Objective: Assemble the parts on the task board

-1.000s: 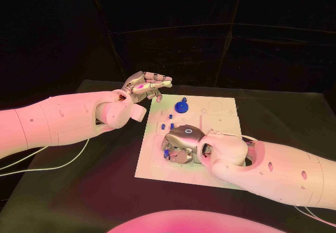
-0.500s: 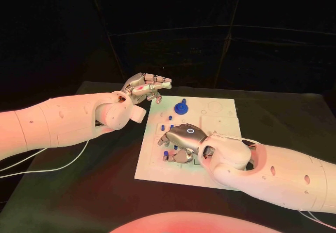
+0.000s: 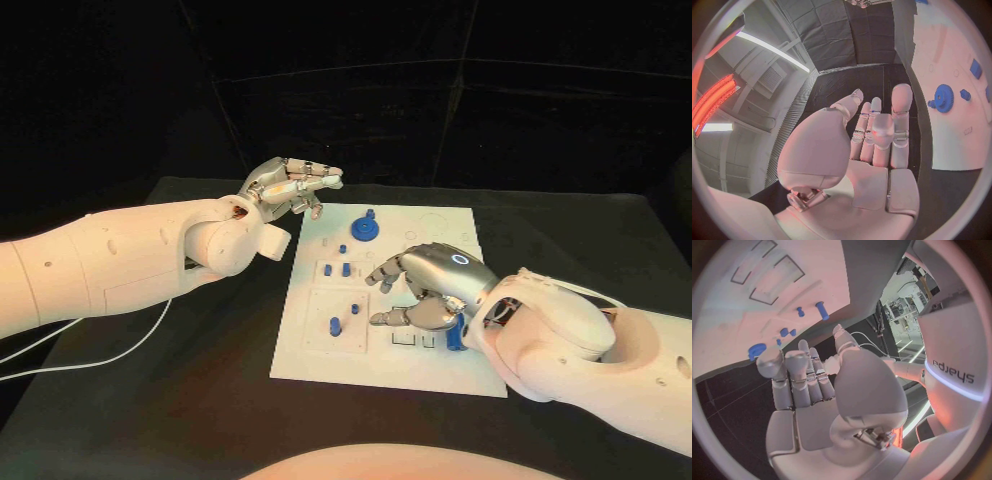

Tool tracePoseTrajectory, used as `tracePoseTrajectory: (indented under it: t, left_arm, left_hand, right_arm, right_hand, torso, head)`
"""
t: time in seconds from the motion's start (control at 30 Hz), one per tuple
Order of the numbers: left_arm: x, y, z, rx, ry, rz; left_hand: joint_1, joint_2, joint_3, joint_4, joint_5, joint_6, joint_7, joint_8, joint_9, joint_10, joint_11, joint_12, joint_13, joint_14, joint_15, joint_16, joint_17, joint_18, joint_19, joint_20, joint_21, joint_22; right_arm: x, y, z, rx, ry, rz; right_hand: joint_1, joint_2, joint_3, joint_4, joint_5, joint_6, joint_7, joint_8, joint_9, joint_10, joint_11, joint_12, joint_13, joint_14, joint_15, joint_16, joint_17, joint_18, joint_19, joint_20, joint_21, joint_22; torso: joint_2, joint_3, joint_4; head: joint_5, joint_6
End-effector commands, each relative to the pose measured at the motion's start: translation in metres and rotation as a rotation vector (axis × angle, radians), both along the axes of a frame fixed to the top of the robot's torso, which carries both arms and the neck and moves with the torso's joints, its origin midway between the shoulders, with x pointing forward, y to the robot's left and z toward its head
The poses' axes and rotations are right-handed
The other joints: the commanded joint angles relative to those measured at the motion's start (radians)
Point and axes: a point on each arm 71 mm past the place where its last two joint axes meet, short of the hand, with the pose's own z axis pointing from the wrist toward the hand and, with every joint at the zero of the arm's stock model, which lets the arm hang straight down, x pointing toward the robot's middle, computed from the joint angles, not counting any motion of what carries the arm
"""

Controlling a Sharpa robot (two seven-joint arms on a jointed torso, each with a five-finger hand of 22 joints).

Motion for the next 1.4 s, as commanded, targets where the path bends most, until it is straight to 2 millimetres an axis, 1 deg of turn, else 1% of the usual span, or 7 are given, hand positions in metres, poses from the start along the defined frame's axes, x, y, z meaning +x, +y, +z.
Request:
tracePoseTrajectory:
  t: [0.03,0.17,0.3,0.5,0.6,0.87,1.4]
  left_arm:
    - [-0.001,0.001,0.001,-0.009,-0.002,-0.008]
    - [-0.001,0.002,0.001,-0.008,-0.004,-0.005]
    - [-0.001,0.0,0.001,-0.009,-0.003,-0.008]
    - [-0.001,0.001,-0.001,-0.007,0.002,-0.006]
    - [-0.002,0.002,-0.002,-0.007,0.004,-0.006]
    - [-0.002,0.001,-0.003,-0.008,0.006,-0.009]
    - [-0.003,0.002,-0.003,-0.008,0.007,-0.007]
  left_hand:
    - [0.004,0.008,-0.004,0.0,0.001,-0.006,0.003,0.005,0.0,-0.008,0.002,0.006,0.002,-0.005,0.001,0.002,-0.001,0.006,-0.001,0.0,-0.003,-0.001]
    - [0.004,0.008,-0.004,0.0,0.001,-0.006,0.003,0.005,0.0,-0.008,0.002,0.006,0.002,-0.005,0.001,0.002,-0.001,0.006,-0.001,0.0,-0.003,-0.001]
    - [0.004,0.008,-0.004,0.0,0.001,-0.006,0.003,0.005,0.0,-0.008,0.002,0.006,0.002,-0.005,0.001,0.002,-0.001,0.006,-0.001,0.0,-0.003,-0.001]
    - [0.004,0.008,-0.004,0.0,0.001,-0.006,0.003,0.005,0.0,-0.008,0.002,0.006,0.002,-0.005,0.001,0.002,-0.001,0.006,-0.001,0.0,-0.003,-0.001]
    - [0.004,0.008,-0.004,0.0,0.001,-0.006,0.003,0.005,0.0,-0.008,0.002,0.006,0.002,-0.005,0.001,0.002,-0.001,0.006,-0.001,0.0,-0.003,-0.001]
    - [0.005,0.009,-0.005,0.0,0.001,-0.006,0.003,0.006,0.0,-0.009,0.002,0.007,0.002,-0.005,0.001,0.002,-0.002,0.006,0.0,0.0,-0.003,-0.001]
    - [0.005,0.009,-0.005,0.0,0.001,-0.006,0.003,0.006,0.0,-0.009,0.002,0.007,0.002,-0.005,0.001,0.002,-0.002,0.006,0.0,0.0,-0.003,-0.001]
  right_arm:
    - [0.007,-0.031,0.009,0.153,0.106,-0.157]
    - [0.016,-0.071,0.009,0.128,0.162,-0.305]
    - [0.019,-0.101,0.006,0.087,0.188,-0.4]
    - [0.015,-0.124,0.004,0.017,0.181,-0.477]
    - [0.012,-0.133,0.0,-0.06,0.196,-0.522]
    - [0.005,-0.141,-0.017,-0.161,0.245,-0.572]
    - [0.003,-0.116,-0.038,-0.199,0.241,-0.518]
  right_hand:
    - [-0.003,0.015,-0.032,0.021,0.011,0.038,-0.019,0.023,0.006,0.09,-0.022,0.066,0.027,0.023,-0.015,0.015,0.024,0.0,0.03,-0.011,0.021,0.023]
    - [0.003,0.011,-0.078,0.054,0.006,0.056,-0.05,0.048,0.011,0.2,-0.058,0.176,0.099,0.056,-0.046,0.062,0.112,-0.02,0.103,-0.042,0.083,0.104]
    - [0.028,0.017,-0.119,0.087,0.006,0.066,-0.068,0.08,0.015,0.213,-0.075,0.291,0.208,0.092,-0.063,0.155,0.276,-0.04,0.169,-0.062,0.144,0.185]
    - [0.049,0.043,-0.186,0.158,0.012,0.079,-0.076,0.13,0.018,0.218,-0.083,0.59,0.578,0.113,-0.067,0.259,0.471,-0.06,0.228,-0.066,0.205,0.269]
    - [0.033,0.051,-0.212,0.183,0.022,0.093,-0.083,0.15,0.022,0.24,-0.087,0.698,0.723,0.118,-0.069,0.285,0.522,-0.066,0.244,-0.069,0.222,0.293]
    - [-0.038,0.048,-0.246,0.193,0.02,0.105,-0.089,0.186,0.045,0.286,-0.092,0.845,0.927,0.124,-0.072,0.312,0.585,-0.068,0.248,-0.07,0.229,0.305]
    - [-0.075,0.027,-0.225,0.194,0.015,0.083,-0.089,0.225,0.082,0.364,-0.091,1.032,1.174,0.143,-0.071,0.364,0.709,-0.074,0.264,-0.07,0.245,0.329]
  torso:
    - [-0.002,-0.0007,-0.0112]
    - [-0.005,-0.0023,-0.0207]
    - [-0.006,-0.0001,-0.0246]
    - [-0.007,0.0044,-0.0259]
    - [-0.007,-0.0001,-0.0207]
    - [-0.007,0.0001,-0.0236]
    - [-0.006,-0.0002,-0.0233]
  head:
    - [-0.025,0.015]
    - [-0.049,0.018]
    - [-0.071,0.021]
    - [-0.088,0.02]
    - [-0.099,0.021]
    - [-0.104,0.019]
    - [-0.112,0.02]
